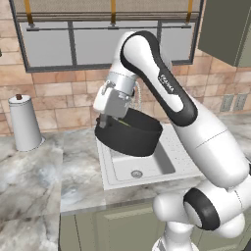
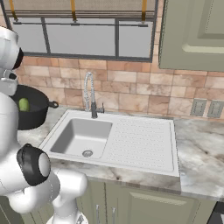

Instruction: Dump the cucumber from the pot into the sink. Then turn on the water and wash the cucumber. Then turn off the water and put the cucumber back in the pot.

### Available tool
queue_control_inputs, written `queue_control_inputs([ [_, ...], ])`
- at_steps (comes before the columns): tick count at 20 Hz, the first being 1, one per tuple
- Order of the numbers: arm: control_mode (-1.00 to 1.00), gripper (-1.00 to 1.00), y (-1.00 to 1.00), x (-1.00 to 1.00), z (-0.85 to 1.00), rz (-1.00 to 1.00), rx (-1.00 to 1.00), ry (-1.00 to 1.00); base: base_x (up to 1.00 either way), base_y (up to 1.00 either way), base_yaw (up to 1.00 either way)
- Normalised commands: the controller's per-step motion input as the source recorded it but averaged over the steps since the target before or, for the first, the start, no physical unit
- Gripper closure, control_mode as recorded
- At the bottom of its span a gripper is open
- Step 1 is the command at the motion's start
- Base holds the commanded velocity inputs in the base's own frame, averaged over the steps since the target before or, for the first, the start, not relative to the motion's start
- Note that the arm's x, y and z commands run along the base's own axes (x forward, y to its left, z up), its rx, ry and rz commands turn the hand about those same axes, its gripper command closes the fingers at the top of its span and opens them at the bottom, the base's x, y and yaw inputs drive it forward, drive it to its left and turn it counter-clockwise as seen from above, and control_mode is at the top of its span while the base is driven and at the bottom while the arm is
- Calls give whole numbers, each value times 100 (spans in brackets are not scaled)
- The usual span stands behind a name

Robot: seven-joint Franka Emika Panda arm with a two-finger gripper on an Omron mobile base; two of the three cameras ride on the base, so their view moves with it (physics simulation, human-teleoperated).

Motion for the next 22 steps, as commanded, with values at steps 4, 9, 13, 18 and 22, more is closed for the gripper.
queue_control_inputs([
  [4, -100, 100, 0, 85, 0, 3, 6, 0, 0, 0, 0],
  [9, -100, 100, 0, 79, 0, 5, 11, 0, 0, 0, 0],
  [13, -100, 100, 0, 74, 0, 3, 11, 0, 0, 0, 0],
  [18, -100, 100, 0, 34, 0, 1, 8, 0, 0, 0, 0],
  [22, -100, 100, -1, 0, 0, 0, 9, -1, 0, 0, 0],
])
